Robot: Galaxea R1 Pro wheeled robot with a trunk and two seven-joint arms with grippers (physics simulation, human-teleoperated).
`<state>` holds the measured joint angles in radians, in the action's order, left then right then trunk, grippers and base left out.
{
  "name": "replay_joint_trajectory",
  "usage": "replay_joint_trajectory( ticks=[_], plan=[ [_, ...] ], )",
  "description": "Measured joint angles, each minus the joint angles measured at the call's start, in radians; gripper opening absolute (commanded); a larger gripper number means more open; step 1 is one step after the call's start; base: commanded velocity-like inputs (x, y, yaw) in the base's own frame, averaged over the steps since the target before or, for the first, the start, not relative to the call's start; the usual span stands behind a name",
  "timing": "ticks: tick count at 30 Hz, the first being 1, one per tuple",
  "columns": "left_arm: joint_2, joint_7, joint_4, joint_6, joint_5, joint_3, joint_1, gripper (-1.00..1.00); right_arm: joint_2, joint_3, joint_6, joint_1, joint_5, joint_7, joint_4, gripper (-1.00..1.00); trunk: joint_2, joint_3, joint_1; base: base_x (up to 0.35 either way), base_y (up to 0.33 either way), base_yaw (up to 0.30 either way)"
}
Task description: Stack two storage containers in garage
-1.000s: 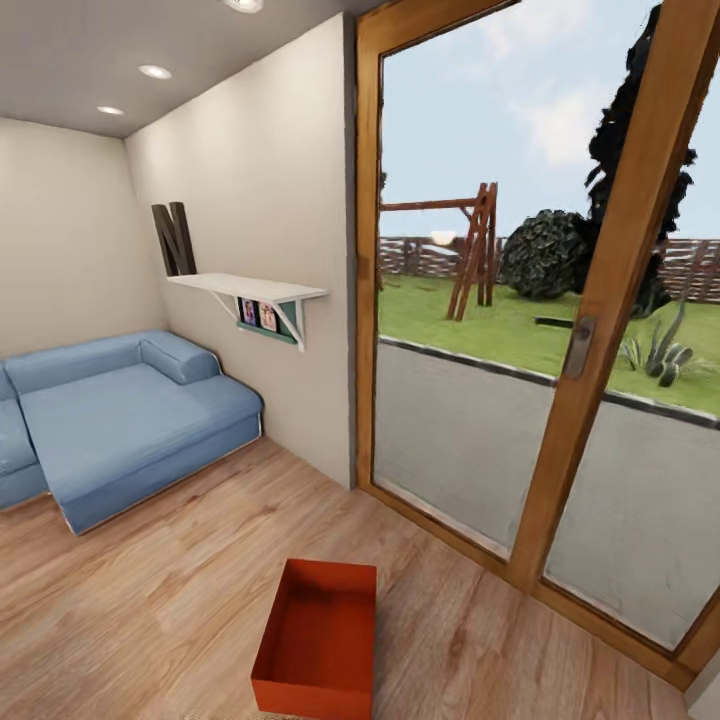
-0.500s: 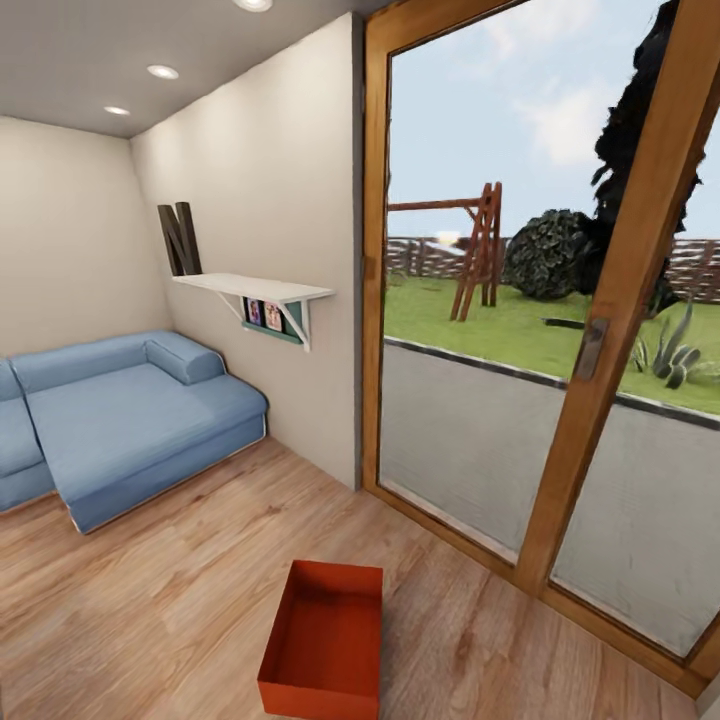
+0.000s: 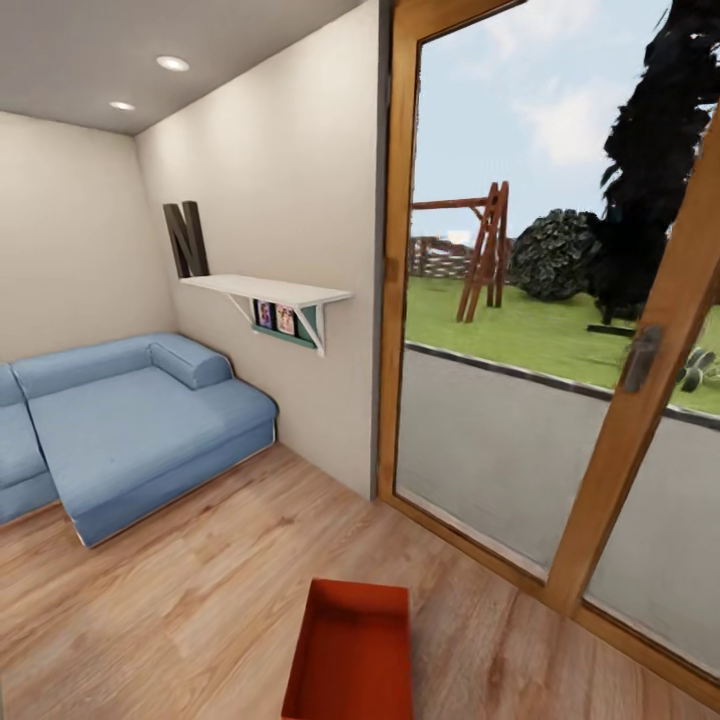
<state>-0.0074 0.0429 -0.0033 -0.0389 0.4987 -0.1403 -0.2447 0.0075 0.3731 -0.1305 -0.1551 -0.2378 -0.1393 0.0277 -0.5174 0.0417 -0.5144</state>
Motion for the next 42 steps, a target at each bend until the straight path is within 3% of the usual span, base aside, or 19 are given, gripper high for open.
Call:
replay_joint_trajectory(
  ticks=[11,23,42],
  plan=[
    [0.0,0.0,0.0,0.0,0.002,0.0,0.0,1.0,0.003,0.0,-0.001,0.0,-0.001,0.0,0.0,1.0,0.0,0.0,0.0,0.221,0.191,-0.038],
    [0.001,0.0,0.0,0.0,0.004,0.0,0.0,1.0,0.003,0.0,0.001,0.0,-0.001,0.0,0.0,1.0,0.0,0.0,0.0,0.014,0.011,-0.214],
    [0.002,0.0,0.0,0.0,0.005,0.0,0.0,1.0,0.001,0.008,-0.001,0.0,0.006,0.0,0.0,1.0,0.0,0.0,0.0,0.0,0.0,-0.014]
  ],
)
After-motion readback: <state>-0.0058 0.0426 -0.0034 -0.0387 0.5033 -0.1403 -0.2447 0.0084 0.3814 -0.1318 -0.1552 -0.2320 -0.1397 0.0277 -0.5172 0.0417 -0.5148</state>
